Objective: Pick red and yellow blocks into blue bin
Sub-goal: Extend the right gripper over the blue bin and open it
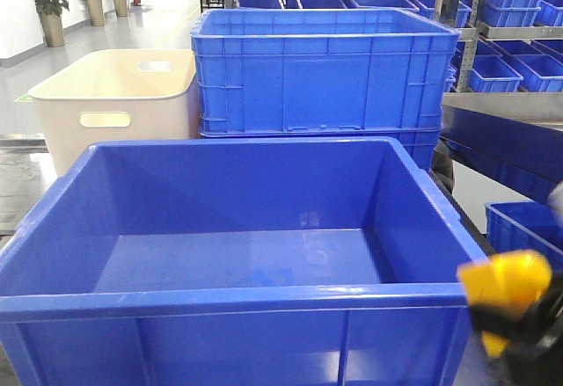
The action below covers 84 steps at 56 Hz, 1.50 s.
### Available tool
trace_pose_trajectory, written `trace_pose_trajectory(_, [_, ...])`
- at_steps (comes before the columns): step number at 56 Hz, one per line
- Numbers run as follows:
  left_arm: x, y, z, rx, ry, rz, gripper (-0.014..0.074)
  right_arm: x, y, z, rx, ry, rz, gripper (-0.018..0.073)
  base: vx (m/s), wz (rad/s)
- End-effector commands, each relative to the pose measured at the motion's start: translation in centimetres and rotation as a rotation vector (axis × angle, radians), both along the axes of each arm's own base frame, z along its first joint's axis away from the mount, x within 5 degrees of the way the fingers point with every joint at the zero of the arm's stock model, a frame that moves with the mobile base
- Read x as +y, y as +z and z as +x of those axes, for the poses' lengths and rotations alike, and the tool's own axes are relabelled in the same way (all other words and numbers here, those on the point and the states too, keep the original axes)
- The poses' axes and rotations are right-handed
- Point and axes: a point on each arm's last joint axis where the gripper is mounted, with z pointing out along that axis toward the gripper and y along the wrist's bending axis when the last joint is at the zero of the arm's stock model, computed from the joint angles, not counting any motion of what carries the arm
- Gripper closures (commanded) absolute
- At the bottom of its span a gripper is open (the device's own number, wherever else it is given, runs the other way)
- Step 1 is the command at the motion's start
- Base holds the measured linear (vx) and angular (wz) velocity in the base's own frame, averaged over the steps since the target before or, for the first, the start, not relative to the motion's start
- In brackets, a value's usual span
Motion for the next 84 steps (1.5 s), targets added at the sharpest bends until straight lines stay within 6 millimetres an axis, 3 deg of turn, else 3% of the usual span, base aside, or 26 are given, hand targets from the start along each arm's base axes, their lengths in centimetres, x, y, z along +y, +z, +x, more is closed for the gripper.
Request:
trace_pose_trajectory(1, [-0.1, 1.5, 0.3, -0.089, 0.000, -0.042, 0.0372, -0.2, 3.6, -0.4, -0.187, 0.011, 0.039, 0.0252, 0.00, 0.00])
trace_pose_trajectory(11, [-0.1, 1.5, 0.3, -0.089, 0.000, -0.042, 0.0372, 0.7, 5.7, 1.7, -0.281, 0.063, -0.008, 0.0252, 0.00, 0.00])
trace_pose_trajectory(21, [-0.1, 1.5, 0.3, -0.089, 0.000, -0.042, 0.0372, 2.7, 6.2, 6.3, -0.319, 0.122, -0.014, 0.0252, 0.00, 0.00])
trace_pose_trajectory(35, [-0.1, 1.5, 0.3, -0.089, 0.000, -0.042, 0.0372, 5.2, 3.0, 13.5, -0.317, 0.152, -0.086, 0.0252, 0.00, 0.00])
trace_pose_trajectory(47, [-0.1, 1.5, 0.3, -0.089, 0.000, -0.042, 0.0372, 6.5, -1.0, 17.5, -0.254, 0.137, -0.102, 0.0252, 0.00, 0.00])
trace_pose_trajectory(62, [-0.1, 1.5, 0.3, -0.089, 0.000, -0.042, 0.0372, 7.0, -3.3, 18.9, -0.173, 0.132, -0.092, 0.0214, 0.00, 0.00])
trace_pose_trajectory(77, [-0.1, 1.5, 0.3, -0.089, 0.000, -0.042, 0.0372, 7.1, -3.2, 18.7, -0.158, 0.125, -0.064, 0.0038, 0.00, 0.00])
trace_pose_trajectory(84, [-0.1, 1.5, 0.3, -0.089, 0.000, -0.042, 0.0372, 6.9, -2.3, 18.1, -0.161, 0.104, -0.024, 0.0006, 0.00, 0.00])
